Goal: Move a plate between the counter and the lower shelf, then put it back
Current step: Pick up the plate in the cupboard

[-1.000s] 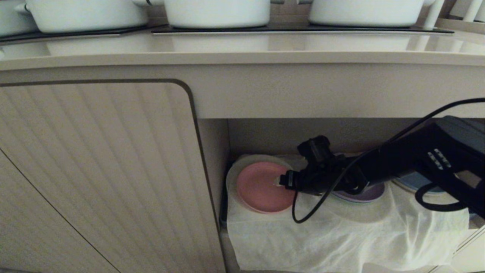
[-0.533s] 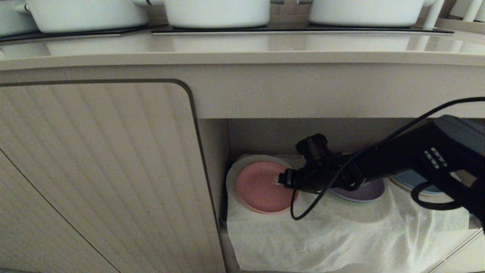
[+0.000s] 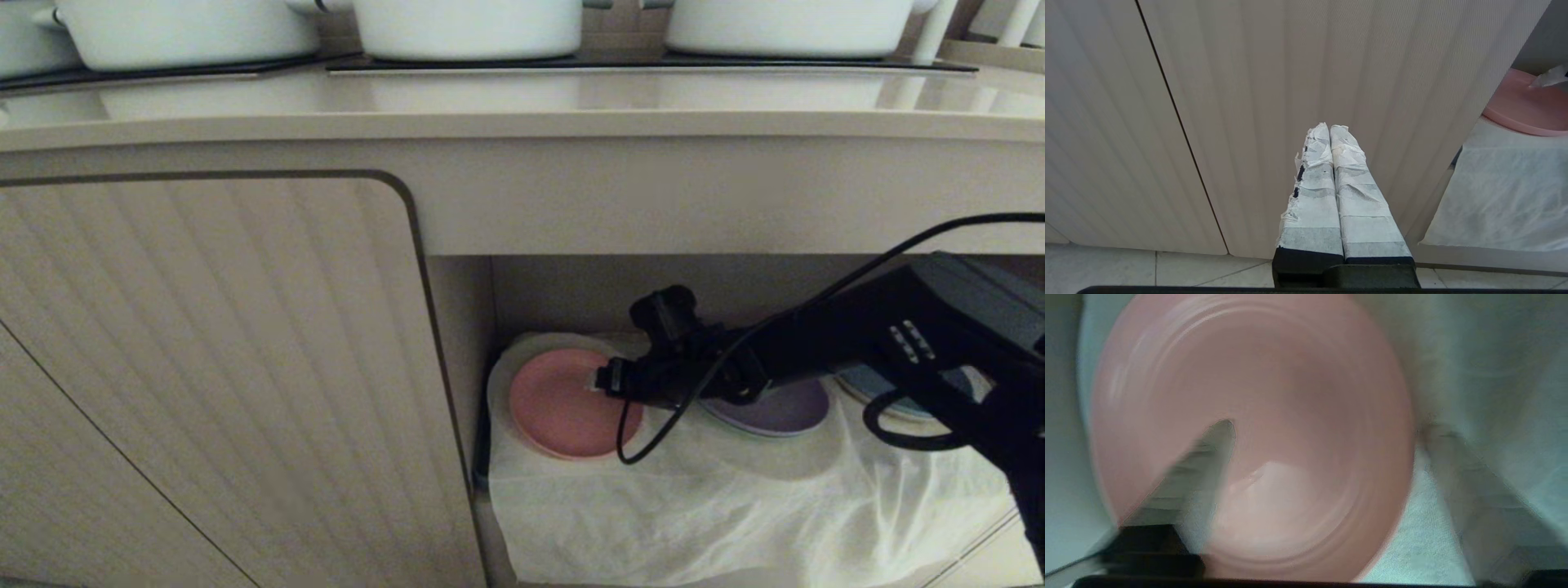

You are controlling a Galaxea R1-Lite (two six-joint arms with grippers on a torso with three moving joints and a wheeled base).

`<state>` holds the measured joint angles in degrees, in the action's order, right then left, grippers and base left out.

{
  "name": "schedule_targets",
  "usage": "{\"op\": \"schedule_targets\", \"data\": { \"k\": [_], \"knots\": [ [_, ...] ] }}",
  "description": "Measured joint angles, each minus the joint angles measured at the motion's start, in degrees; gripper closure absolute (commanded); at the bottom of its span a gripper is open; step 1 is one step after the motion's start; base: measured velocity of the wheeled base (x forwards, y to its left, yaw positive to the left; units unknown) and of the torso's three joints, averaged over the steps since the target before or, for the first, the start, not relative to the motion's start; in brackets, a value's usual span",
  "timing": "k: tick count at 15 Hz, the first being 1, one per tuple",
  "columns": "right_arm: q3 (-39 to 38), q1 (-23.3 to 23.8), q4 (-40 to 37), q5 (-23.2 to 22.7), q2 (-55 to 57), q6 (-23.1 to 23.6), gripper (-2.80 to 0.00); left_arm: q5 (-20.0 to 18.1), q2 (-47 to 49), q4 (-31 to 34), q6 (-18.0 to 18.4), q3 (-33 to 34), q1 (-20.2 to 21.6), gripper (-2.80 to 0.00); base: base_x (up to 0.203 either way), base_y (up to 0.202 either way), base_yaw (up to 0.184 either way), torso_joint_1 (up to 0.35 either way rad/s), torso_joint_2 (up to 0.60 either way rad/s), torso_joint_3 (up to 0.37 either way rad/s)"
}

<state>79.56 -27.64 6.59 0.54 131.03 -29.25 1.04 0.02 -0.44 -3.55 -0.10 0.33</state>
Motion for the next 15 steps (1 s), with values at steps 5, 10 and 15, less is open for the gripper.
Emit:
{"op": "schedule_targets", "data": {
  "k": [5, 10, 15],
  "knots": [
    [1.0, -0.2, 0.0, 0.1, 0.8, 0.0, 0.00, 0.0, 0.0, 0.0, 0.0, 0.0, 0.0, 0.00, 0.000, 0.000, 0.000, 0.000, 0.00, 0.000],
    [0.7, -0.5, 0.1, 0.1, 0.9, -0.2, 0.00, 0.0, 0.0, 0.0, 0.0, 0.0, 0.0, 0.00, 0.000, 0.000, 0.000, 0.000, 0.00, 0.000],
    [-0.1, -0.6, 0.1, 0.1, 0.7, -0.2, 0.00, 0.0, 0.0, 0.0, 0.0, 0.0, 0.0, 0.00, 0.000, 0.000, 0.000, 0.000, 0.00, 0.000]
  ]
}}
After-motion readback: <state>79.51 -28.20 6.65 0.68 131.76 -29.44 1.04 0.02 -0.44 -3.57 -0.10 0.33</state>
